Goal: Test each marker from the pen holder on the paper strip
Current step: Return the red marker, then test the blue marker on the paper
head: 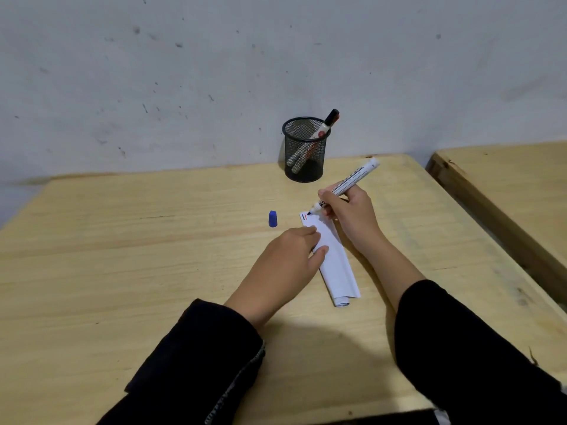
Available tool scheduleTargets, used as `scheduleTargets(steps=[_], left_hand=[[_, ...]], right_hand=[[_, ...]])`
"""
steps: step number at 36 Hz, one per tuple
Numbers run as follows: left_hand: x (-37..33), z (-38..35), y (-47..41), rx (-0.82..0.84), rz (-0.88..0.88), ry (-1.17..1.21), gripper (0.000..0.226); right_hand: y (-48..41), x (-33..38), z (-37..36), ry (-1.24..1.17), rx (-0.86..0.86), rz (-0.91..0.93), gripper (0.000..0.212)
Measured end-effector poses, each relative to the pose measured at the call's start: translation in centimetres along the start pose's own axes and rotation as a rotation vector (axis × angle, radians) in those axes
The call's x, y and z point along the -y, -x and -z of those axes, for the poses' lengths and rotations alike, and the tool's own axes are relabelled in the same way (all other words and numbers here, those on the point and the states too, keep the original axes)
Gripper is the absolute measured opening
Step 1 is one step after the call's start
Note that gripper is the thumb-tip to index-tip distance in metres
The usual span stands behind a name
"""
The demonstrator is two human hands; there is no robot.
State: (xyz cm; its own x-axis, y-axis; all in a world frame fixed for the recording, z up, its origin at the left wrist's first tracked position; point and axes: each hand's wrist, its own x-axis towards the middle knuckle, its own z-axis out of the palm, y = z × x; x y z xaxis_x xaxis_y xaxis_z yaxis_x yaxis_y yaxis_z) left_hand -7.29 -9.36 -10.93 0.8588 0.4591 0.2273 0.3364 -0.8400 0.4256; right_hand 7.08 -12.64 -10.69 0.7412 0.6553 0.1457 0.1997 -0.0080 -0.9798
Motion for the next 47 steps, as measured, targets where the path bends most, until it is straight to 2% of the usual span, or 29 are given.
scheduleTargets(steps=[7,19,26,33,38,44,47], left_hand=[[-0.1,0.4,-0.1,-0.01,0.003,-0.007,0.035],[-0.4,0.5,0.1,-0.051,0.001,-0.014,0.028],[-0.4,0.7,0.2,-0.026,-0.001,-0.007,0.026],[-0.3,0.4,0.0,-0.032,0.016,0.011,0.034],[-0.3,0.5,-0.2,-0.019,0.036,0.064,0.034],[0.7,2.2,-0.3,-0.212,0.081,0.075,0.039],[1.9,2.6,-1.0,-0.195,0.155,0.02,0.043]], right_hand=[[-0.1,0.2,-0.1,0.025,-0.002,-0.01,0.02],[-0.2,0.3,0.1,0.042,0.032,-0.015,0.01],[-0.2,0.2,0.2,0.042,0.03,-0.017,0.011],[-0.3,0.6,0.9,-0.281,-0.037,-0.142,0.006],[0.2,1.2,1.3,-0.414,-0.09,-0.174,0.008],[0.7,2.8,2.2,-0.543,-0.123,-0.165,0.004],[1.0,3.5,2.6,-0.585,-0.131,-0.161,0.003]])
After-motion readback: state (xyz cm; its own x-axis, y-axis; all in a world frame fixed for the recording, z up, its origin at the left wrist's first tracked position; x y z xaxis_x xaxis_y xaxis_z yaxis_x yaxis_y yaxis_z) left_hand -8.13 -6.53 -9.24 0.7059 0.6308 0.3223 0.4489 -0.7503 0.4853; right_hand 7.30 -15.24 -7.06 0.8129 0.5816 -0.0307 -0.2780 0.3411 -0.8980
